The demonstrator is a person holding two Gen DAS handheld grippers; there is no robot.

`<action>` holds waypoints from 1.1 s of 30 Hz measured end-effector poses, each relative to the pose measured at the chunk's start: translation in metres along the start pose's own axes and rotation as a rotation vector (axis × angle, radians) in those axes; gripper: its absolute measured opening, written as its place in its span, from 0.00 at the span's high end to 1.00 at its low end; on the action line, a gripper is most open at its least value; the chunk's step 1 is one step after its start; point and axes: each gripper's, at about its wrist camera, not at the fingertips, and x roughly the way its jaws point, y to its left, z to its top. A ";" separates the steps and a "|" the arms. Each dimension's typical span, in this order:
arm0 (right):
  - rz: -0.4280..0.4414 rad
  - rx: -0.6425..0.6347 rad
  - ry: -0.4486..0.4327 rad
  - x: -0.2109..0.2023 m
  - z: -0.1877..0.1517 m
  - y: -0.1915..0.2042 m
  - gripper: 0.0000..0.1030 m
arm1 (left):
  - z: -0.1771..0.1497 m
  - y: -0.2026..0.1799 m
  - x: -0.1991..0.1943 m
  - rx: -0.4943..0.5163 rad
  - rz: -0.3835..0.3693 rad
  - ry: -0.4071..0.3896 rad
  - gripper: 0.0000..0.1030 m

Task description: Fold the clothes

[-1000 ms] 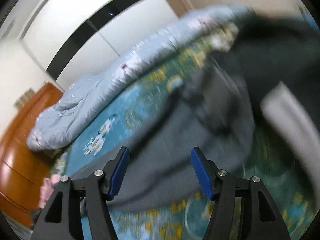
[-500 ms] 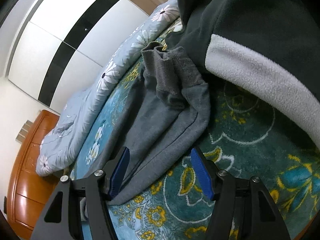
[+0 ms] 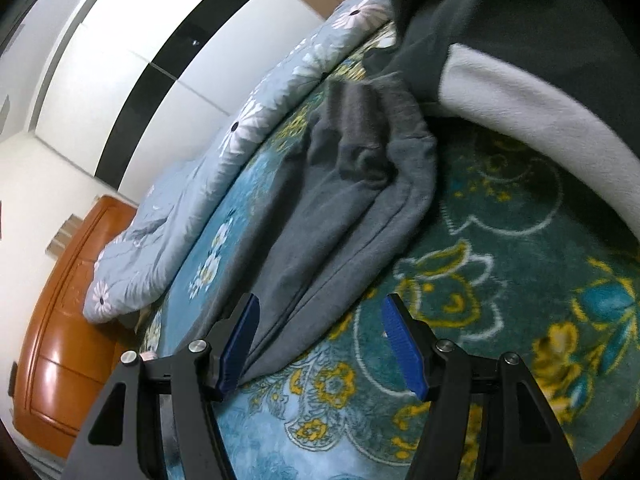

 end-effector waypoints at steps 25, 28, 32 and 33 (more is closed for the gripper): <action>-0.242 -0.061 -0.094 0.063 0.110 -0.013 0.42 | -0.102 -0.124 0.116 0.305 -0.213 0.457 0.95; -0.216 -0.073 -0.078 0.063 0.115 -0.013 0.74 | -0.102 -0.123 0.120 0.298 -0.210 0.470 0.93; -0.127 -0.041 -0.091 0.048 0.127 -0.004 0.94 | -0.103 -0.125 0.120 0.288 -0.226 0.476 0.92; -0.106 -0.044 -0.110 0.036 0.130 0.001 0.94 | -0.101 -0.123 0.119 0.290 -0.225 0.472 0.92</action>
